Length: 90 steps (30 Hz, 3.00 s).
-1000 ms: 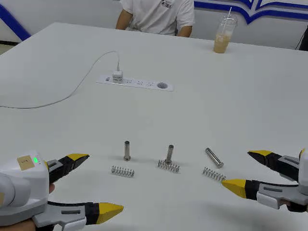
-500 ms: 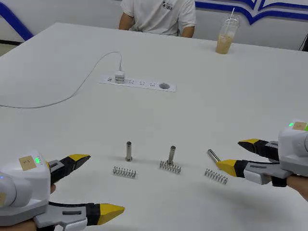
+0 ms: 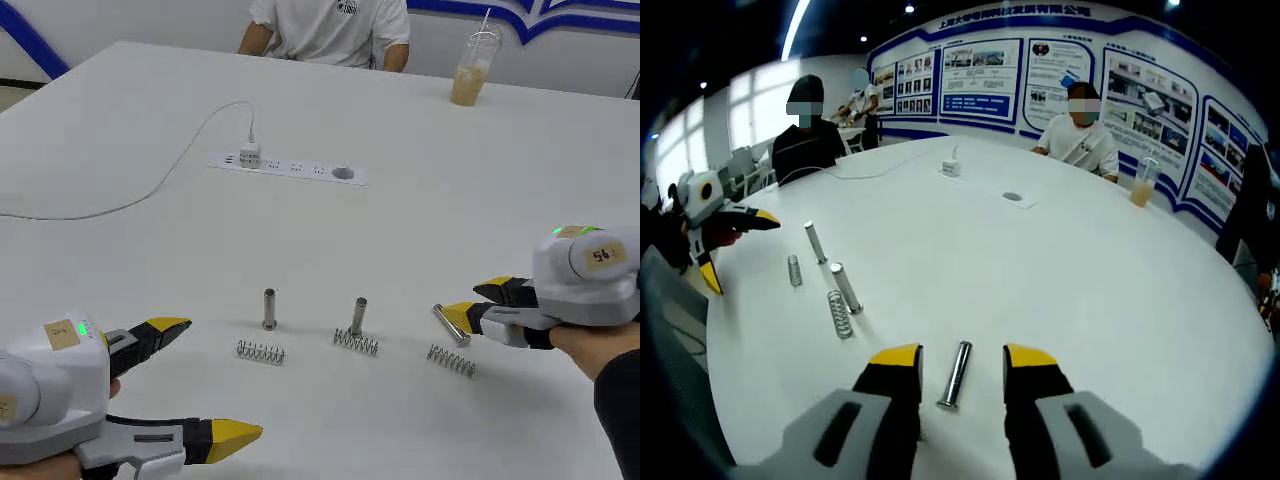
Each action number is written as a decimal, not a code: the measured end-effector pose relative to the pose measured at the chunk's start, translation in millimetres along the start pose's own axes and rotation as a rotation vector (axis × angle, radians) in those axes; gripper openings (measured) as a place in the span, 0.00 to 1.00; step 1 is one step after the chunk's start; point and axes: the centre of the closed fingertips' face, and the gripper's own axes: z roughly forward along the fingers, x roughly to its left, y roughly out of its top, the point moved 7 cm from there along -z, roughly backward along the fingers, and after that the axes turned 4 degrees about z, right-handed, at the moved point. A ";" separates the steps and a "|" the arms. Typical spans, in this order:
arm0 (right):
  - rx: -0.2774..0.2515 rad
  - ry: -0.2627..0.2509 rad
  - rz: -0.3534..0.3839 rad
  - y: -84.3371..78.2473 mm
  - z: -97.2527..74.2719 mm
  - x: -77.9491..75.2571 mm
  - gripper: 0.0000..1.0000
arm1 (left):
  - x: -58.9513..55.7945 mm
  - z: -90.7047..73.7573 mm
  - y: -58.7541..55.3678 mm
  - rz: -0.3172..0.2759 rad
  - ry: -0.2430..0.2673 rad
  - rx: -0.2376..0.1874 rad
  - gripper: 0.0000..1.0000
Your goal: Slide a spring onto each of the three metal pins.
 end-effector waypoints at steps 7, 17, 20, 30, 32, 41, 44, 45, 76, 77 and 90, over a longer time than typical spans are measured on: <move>0.048 -0.027 0.018 -5.0 13.9 -2.0 0.28 | 0.5 0.5 -1.9 -0.005 0.000 0.002 0.90; 0.092 -0.029 0.040 -8.2 26.3 2.5 0.20 | 0.4 3.5 -3.4 -0.010 -0.004 0.002 0.90; 0.101 -0.029 0.039 -8.5 28.1 2.9 0.18 | 0.3 3.8 -3.4 -0.011 -0.004 0.002 0.90; 0.131 -0.026 0.069 -11.6 35.0 0.2 0.16 | 1.3 2.7 -5.7 -0.016 0.000 0.004 0.89; 0.135 -0.025 0.069 -10.3 35.8 1.5 0.15 | 1.6 2.6 -5.8 -0.016 0.001 0.004 0.89; 0.159 -0.018 0.093 -8.8 38.0 2.8 0.13 | 3.0 1.5 -6.7 -0.021 0.005 0.006 0.89; 0.172 -0.016 0.096 -11.9 39.2 2.6 0.12 | 3.4 1.3 -7.0 -0.022 0.006 0.007 0.89; 0.170 -0.013 0.102 -12.4 38.9 2.9 0.12 | 3.5 1.2 -7.1 -0.023 0.007 0.007 0.89; 0.084 -0.017 0.178 -5.2 6.1 6.3 0.09 | 1.2 1.1 -2.9 -0.012 0.004 -0.002 0.89; 0.079 -0.018 0.176 -4.9 5.0 7.2 0.09 | 1.1 1.0 -2.7 -0.012 0.004 -0.003 0.89; 0.042 -0.017 0.155 -2.4 -0.1 10.3 0.09 | 1.6 1.3 -1.4 -0.008 0.004 -0.007 0.89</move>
